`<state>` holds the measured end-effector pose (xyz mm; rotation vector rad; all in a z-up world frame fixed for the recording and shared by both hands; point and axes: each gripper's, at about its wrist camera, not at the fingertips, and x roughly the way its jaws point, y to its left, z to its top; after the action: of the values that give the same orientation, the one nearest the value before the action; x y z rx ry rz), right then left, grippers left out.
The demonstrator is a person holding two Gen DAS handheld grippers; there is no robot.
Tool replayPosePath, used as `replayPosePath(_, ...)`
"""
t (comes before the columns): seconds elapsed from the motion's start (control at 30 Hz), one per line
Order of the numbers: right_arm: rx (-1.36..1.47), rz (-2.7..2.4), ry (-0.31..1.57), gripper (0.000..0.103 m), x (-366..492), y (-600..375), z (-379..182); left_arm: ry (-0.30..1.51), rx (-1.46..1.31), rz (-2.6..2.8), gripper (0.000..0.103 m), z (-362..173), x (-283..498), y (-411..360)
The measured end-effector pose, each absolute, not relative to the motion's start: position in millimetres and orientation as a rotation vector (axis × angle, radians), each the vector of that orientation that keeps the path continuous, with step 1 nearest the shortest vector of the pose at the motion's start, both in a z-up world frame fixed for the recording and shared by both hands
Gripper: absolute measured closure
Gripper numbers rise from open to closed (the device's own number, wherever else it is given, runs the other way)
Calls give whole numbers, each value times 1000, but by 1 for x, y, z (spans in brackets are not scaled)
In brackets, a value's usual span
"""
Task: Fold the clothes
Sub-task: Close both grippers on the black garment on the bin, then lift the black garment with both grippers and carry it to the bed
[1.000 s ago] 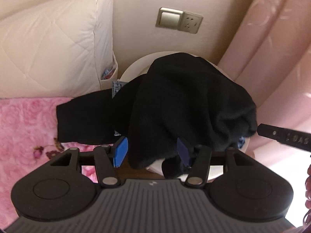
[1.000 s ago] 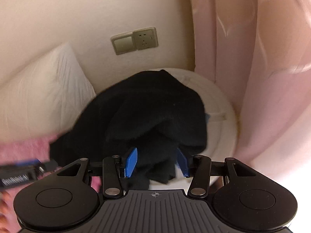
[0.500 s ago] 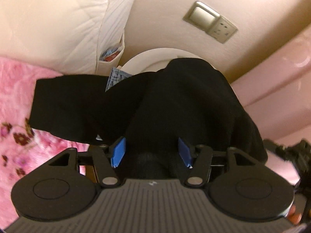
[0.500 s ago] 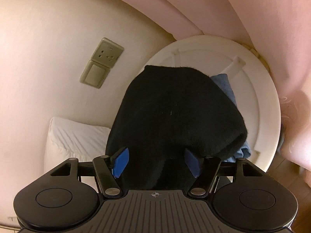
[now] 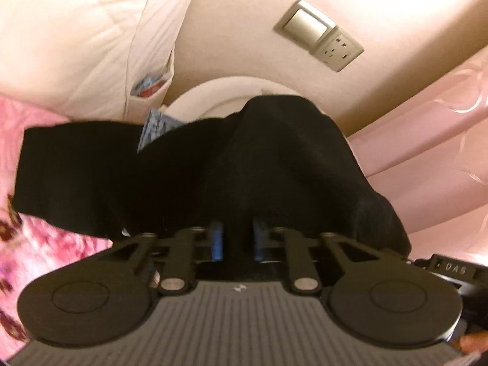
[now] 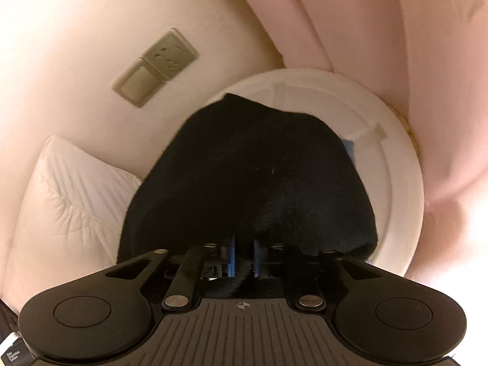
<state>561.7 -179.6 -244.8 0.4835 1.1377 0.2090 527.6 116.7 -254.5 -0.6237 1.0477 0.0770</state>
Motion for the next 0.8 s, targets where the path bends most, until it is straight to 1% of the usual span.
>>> replayPosePath(0.03, 468, 222, 1118, 96, 561, -176, -240, 1039, -618, 75, 99, -251, 526, 118)
replayPosePath(0.1, 451, 263, 1067, 97, 558, -170, -226, 1021, -609, 70, 101, -243, 523, 121)
replayPosePath(0.47, 452, 570, 725, 98, 542, -128, -124, 787, -615, 66, 101, -167, 480, 143)
replayPosePath(0.8, 437, 839, 519, 98, 511, -70, -47, 532, -657, 144, 102, -91, 391, 179)
